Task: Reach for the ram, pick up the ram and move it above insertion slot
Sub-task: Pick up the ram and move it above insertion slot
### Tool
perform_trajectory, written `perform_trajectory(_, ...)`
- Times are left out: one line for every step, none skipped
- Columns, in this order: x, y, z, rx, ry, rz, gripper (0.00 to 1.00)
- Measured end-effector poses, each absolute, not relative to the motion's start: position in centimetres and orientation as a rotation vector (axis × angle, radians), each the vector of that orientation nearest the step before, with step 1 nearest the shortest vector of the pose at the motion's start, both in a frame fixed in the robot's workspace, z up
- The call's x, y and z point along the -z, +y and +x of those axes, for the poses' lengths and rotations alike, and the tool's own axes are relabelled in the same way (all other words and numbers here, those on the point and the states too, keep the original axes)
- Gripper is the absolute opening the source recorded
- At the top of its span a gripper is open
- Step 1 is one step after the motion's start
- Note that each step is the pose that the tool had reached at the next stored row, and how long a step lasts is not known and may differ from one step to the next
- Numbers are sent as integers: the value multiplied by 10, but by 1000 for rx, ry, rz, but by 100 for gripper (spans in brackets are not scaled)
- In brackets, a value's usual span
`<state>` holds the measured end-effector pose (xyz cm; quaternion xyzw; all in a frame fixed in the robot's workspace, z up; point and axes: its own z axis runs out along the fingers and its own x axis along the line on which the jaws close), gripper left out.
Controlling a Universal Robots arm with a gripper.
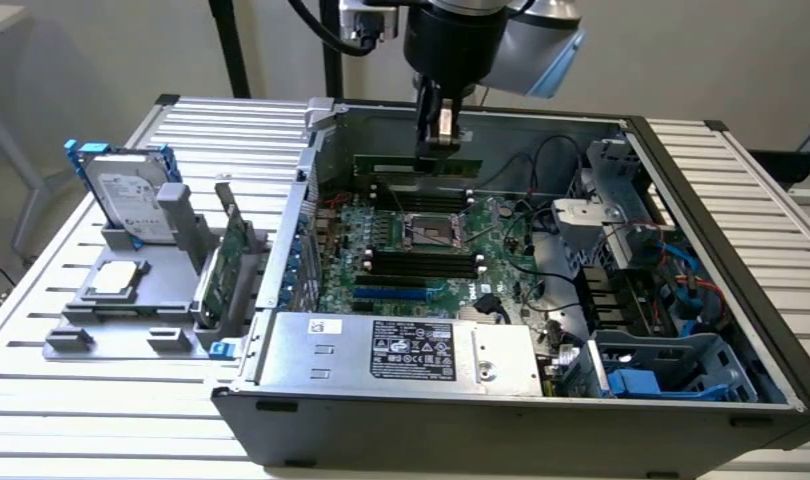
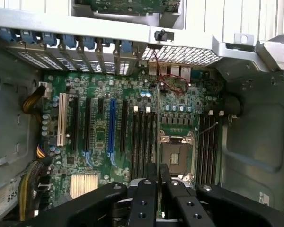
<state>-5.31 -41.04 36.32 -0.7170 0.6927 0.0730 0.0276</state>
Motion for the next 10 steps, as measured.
perform_trajectory(-362,-407,-52,-225,2139,-2214,14)
perform_trajectory(-361,-405,-51,-225,2139,-2214,14)
perform_trajectory(-360,-403,-50,-225,2139,-2214,14)
perform_trajectory(-360,-401,-49,-225,2139,-2214,14)
perform_trajectory(-359,-399,-48,-225,2139,-2214,14)
perform_trajectory(-358,-398,-47,-225,2140,-2213,14)
perform_trajectory(-358,-397,-46,-225,2141,-2212,14)
perform_trajectory(-357,-396,-45,-224,2143,-2210,14)
perform_trajectory(-357,-395,-44,-224,2144,-2209,14)
perform_trajectory(-356,-394,-43,-223,2146,-2207,14)
